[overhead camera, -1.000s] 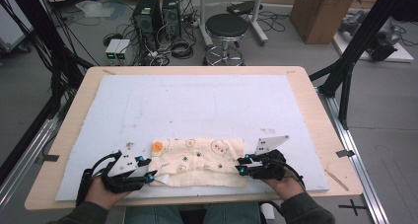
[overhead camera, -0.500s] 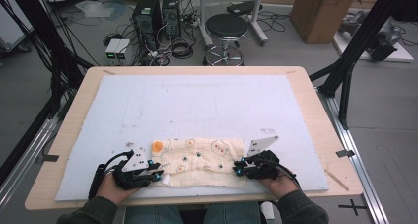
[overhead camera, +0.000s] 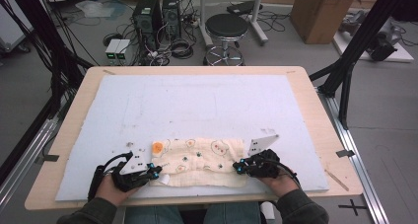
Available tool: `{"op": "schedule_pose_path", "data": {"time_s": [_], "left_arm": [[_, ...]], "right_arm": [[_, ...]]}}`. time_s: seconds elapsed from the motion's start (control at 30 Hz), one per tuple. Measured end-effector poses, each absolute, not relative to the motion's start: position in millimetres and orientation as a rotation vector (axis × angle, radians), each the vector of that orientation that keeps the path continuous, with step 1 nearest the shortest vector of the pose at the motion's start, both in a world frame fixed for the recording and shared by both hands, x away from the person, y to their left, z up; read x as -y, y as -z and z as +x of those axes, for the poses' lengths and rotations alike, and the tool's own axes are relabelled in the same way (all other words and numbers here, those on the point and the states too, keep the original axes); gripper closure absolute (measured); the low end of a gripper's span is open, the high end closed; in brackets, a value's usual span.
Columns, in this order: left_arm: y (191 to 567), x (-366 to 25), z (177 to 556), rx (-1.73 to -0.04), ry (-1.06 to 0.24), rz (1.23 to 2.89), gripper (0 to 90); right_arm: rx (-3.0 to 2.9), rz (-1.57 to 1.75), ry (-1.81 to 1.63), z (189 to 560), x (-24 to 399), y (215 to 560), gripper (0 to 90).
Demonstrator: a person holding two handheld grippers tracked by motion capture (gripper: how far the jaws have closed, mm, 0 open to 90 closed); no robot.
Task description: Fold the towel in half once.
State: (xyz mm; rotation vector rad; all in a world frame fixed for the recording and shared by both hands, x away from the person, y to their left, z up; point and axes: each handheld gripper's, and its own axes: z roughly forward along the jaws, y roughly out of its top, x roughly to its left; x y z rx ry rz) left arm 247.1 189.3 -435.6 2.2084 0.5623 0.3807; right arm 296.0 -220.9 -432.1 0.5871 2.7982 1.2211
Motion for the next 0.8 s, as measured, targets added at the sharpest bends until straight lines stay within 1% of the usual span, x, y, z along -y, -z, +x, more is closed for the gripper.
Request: {"op": "schedule_pose_path", "data": {"time_s": [0.37, 0.63, 0.8], "left_arm": [[427, -197, 243, -0.565, -0.398, 2.176, 88.0], [427, -200, 240, -0.568, -0.391, 2.175, 87.9], [425, -198, 235, -0.554, -0.387, 2.179, 87.9]], "right_arm": [[-2.767, 0.576, -1.273, 293, 226, 417, 88.2], [-2.807, 0.565, -1.257, 290, 225, 420, 88.1], [-2.797, 0.569, -1.288, 285, 229, 415, 88.1]]}}
